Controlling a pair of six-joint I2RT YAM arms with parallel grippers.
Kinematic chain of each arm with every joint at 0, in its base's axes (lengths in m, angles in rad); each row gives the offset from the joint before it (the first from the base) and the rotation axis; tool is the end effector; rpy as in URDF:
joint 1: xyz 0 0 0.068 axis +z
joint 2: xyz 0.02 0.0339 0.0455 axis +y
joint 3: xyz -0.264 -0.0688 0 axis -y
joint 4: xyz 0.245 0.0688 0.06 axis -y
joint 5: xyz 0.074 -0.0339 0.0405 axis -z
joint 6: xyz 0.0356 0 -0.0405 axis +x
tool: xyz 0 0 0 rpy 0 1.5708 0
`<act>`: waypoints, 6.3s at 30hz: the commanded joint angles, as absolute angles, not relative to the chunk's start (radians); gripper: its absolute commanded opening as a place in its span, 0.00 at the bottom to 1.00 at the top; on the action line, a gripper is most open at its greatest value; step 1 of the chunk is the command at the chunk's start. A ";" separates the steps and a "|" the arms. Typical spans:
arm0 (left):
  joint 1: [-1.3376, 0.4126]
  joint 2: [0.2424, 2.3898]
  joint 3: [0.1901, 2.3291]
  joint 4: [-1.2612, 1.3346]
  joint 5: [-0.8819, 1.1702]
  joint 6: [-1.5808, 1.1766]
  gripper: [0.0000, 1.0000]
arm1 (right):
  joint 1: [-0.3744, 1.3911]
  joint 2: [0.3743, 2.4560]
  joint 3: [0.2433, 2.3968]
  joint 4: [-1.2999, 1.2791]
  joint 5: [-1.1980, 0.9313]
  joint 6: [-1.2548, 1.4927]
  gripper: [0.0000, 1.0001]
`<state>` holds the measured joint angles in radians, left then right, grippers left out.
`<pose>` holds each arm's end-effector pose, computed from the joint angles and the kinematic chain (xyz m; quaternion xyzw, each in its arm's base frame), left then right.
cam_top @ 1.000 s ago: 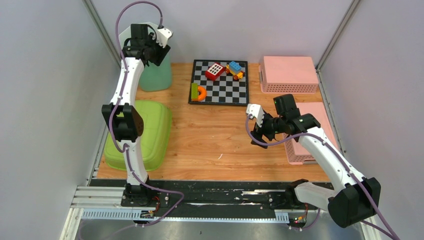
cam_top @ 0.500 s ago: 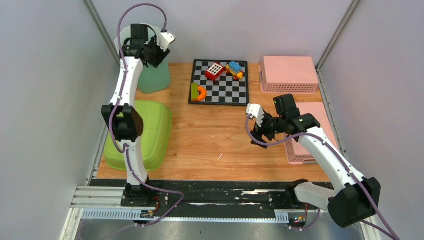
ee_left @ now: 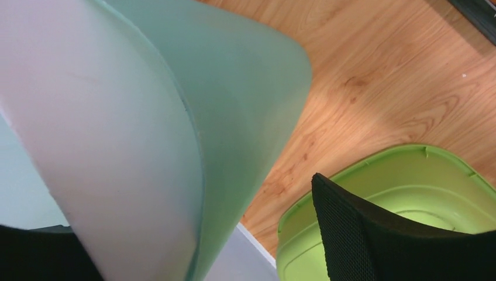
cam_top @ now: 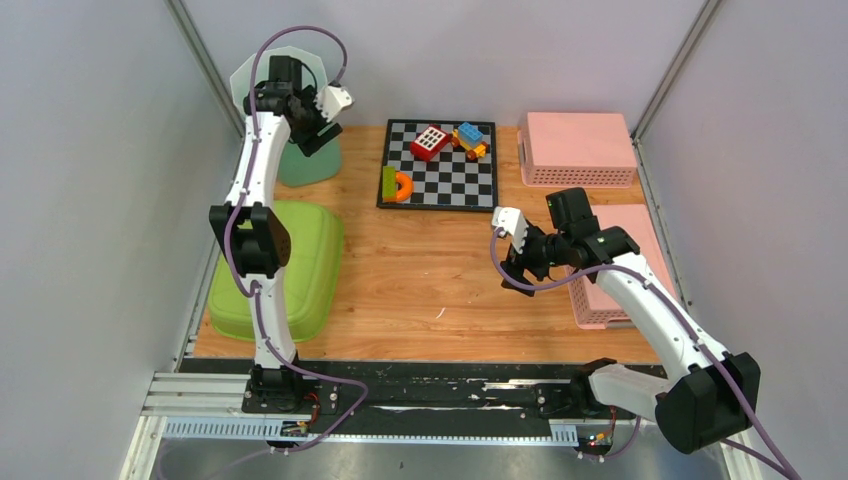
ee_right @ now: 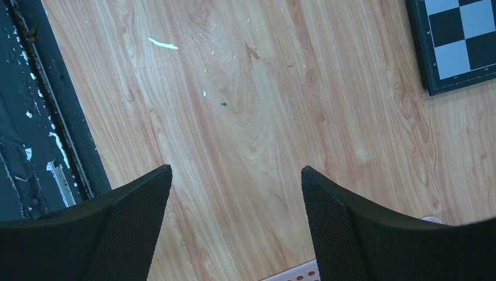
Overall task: Turn the large container upside down
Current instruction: Pick up multiple containers from the corner of the board, then place multiple containers at the center of the board, then move the multiple containers to the center of the board.
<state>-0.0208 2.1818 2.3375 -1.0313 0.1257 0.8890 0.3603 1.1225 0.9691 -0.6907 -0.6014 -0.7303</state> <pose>0.4740 -0.0143 0.3431 0.4315 0.8335 0.0894 0.3333 0.2040 0.0984 0.2960 -0.5531 0.7087 0.2097 0.3846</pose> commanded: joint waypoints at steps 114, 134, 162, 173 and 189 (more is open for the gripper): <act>-0.947 1.313 1.856 -0.764 0.005 0.498 1.00 | 0.057 0.959 1.001 -0.488 -0.180 -0.461 0.89; -0.087 1.123 1.574 -0.813 -0.183 0.370 1.00 | 0.055 0.947 0.990 -0.489 -0.226 -0.453 0.89; 0.290 0.776 0.835 -1.048 -0.169 0.713 1.00 | 0.096 0.925 1.137 -0.501 -0.402 -0.425 0.88; 0.609 0.874 0.807 -0.971 0.066 0.643 1.00 | 0.545 1.387 1.686 -0.553 -0.255 -0.482 0.88; 0.635 0.867 0.737 -0.906 0.130 0.594 1.00 | 0.886 2.020 2.272 -0.602 -0.162 -0.423 0.87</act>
